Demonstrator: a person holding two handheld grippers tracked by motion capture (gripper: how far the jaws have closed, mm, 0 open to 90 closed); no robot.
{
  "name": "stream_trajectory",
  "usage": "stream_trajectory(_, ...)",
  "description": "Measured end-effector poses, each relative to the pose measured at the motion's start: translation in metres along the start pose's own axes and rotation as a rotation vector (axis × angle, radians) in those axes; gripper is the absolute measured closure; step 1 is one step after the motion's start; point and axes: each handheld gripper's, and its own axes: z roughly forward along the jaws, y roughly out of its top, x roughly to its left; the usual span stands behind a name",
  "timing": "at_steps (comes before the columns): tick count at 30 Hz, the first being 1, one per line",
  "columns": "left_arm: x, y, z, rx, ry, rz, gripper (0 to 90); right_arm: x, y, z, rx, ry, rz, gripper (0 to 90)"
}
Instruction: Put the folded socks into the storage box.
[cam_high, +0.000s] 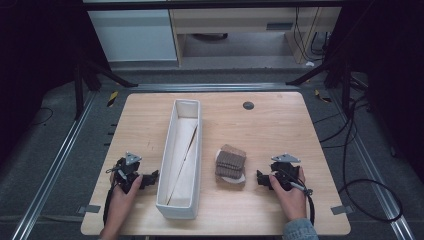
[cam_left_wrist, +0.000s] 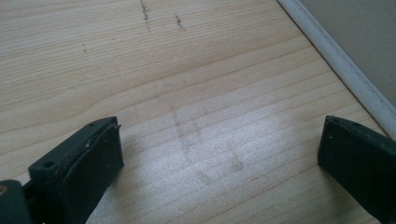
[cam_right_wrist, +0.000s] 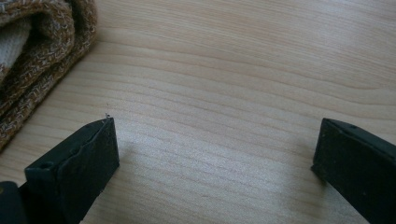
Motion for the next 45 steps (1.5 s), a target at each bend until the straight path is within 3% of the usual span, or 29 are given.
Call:
stream_trajectory(17, 0.000, 0.000, 0.000, 0.002, -0.001, 0.002, 0.0, 0.000, -0.002, -0.002, 0.000, 0.019, -0.012, 0.6)
stream_trajectory(19, 0.000, 0.000, 0.000, 0.001, -0.001, 0.002, 0.0, 0.000, -0.001, -0.003, 0.001, 0.021, -0.020, 5.6)
stream_trajectory(22, 0.000, 0.000, 0.000, 0.000, -0.002, 0.002, 0.0, 0.003, 0.004, -0.012, 0.005, 0.038, -0.052, 6.8)
stream_trajectory(25, 0.000, -0.001, -0.001, 0.001, -0.004, 0.005, 0.0, 0.010, 0.013, -0.038, -0.011, 0.072, -0.087, 9.1)
stream_trajectory(28, 0.000, -0.001, -0.001, 0.001, -0.005, 0.005, 0.0, 0.013, 0.017, -0.048, 0.000, 0.091, -0.122, 9.5)
stream_trajectory(29, 0.000, -0.001, -0.001, 0.000, -0.004, 0.005, 0.0, 0.015, 0.022, -0.056, 0.006, 0.095, -0.158, 9.6)
stream_trajectory(32, 0.000, -0.001, -0.001, 0.001, -0.005, 0.005, 0.0, 0.016, 0.028, -0.064, 0.006, 0.101, -0.175, 9.9)
stream_trajectory(33, 0.000, -0.001, -0.001, 0.001, -0.005, 0.006, 0.0, 0.018, 0.034, -0.072, -0.001, 0.122, -0.186, 9.8)
stream_trajectory(40, 0.000, -0.001, -0.001, 0.001, -0.004, 0.005, 0.0, 0.029, 0.052, -0.087, 0.011, 0.185, -0.268, 9.3)
stream_trajectory(45, 0.000, -0.001, -0.001, 0.000, -0.004, 0.005, 0.0, 0.040, 0.069, -0.095, 0.012, 0.200, -0.328, 9.2)
